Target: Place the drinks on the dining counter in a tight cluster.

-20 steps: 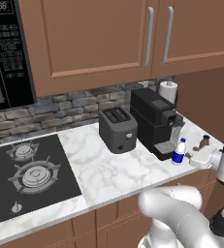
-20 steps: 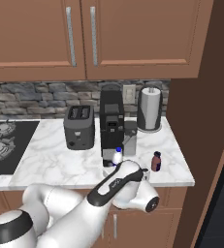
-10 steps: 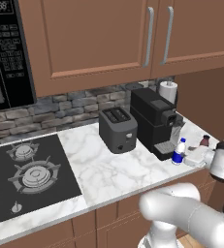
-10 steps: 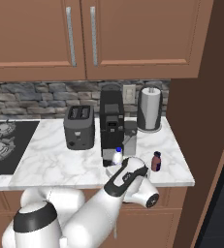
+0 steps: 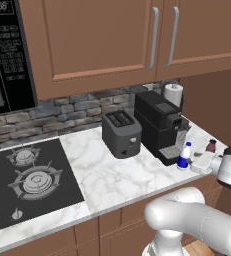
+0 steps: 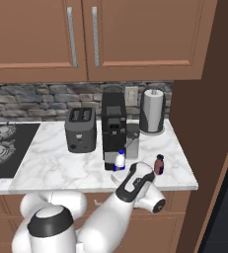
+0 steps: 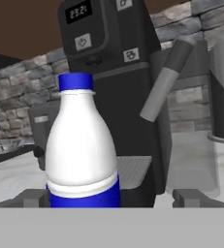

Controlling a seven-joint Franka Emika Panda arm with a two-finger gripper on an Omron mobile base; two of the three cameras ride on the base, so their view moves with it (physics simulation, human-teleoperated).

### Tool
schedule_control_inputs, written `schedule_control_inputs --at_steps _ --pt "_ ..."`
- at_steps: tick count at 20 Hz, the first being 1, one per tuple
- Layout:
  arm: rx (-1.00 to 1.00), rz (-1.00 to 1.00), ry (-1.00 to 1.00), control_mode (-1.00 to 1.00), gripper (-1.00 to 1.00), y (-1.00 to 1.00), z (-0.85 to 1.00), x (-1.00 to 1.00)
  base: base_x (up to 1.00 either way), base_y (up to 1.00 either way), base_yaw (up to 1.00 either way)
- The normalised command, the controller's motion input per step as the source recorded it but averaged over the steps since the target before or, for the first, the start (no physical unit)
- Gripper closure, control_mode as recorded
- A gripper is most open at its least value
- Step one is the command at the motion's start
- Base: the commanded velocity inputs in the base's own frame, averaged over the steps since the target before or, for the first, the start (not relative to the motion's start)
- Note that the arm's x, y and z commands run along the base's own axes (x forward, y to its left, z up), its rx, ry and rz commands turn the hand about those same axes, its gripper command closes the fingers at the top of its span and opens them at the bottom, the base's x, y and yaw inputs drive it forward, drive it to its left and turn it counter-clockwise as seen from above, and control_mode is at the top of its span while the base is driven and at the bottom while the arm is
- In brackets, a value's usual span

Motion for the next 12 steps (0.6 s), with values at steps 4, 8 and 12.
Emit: schedule_control_inputs --at_steps 4,8,12 --pt "0.00 0.00 0.00 -1.00 -1.00 0.05 -0.03 0.00 0.00 0.00 0.00" --pt "0.00 0.00 0.00 -1.00 -1.00 0.14 0.00 0.00 0.00 0.00 0.00" --pt "0.00 0.00 0.00 -1.00 -1.00 0.18 0.00 0.00 0.00 0.00 0.00"
